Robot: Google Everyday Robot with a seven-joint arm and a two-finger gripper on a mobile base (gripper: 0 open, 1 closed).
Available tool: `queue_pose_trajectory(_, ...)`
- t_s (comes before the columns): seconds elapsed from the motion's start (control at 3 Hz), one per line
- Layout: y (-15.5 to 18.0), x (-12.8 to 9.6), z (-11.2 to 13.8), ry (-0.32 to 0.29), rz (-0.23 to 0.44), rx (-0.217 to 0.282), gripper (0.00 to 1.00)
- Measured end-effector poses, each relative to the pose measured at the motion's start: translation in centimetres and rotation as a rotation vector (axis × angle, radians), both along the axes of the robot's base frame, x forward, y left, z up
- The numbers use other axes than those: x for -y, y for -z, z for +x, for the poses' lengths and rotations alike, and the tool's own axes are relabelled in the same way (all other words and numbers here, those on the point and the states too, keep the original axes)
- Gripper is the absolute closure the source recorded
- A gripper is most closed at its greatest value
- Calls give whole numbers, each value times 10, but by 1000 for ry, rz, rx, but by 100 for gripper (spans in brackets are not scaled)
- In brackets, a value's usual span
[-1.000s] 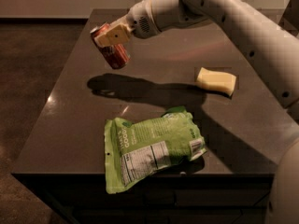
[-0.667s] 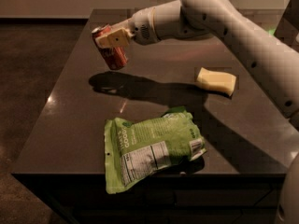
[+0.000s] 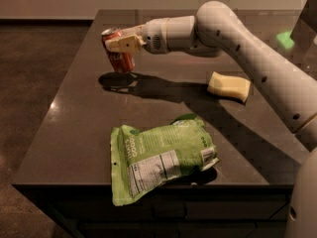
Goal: Place coke can upright
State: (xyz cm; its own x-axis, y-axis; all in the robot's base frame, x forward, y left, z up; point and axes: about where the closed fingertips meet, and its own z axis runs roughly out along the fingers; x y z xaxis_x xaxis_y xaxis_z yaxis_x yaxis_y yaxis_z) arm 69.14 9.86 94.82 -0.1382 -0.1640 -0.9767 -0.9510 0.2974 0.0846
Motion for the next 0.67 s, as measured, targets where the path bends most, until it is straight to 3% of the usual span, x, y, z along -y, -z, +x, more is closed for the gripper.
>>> queue_pose_trajectory(0.33, 7, 4, 9, -2, 48, 7, 100)
queue_pose_trajectory(0.67, 12, 9, 13, 0, 85, 17, 86)
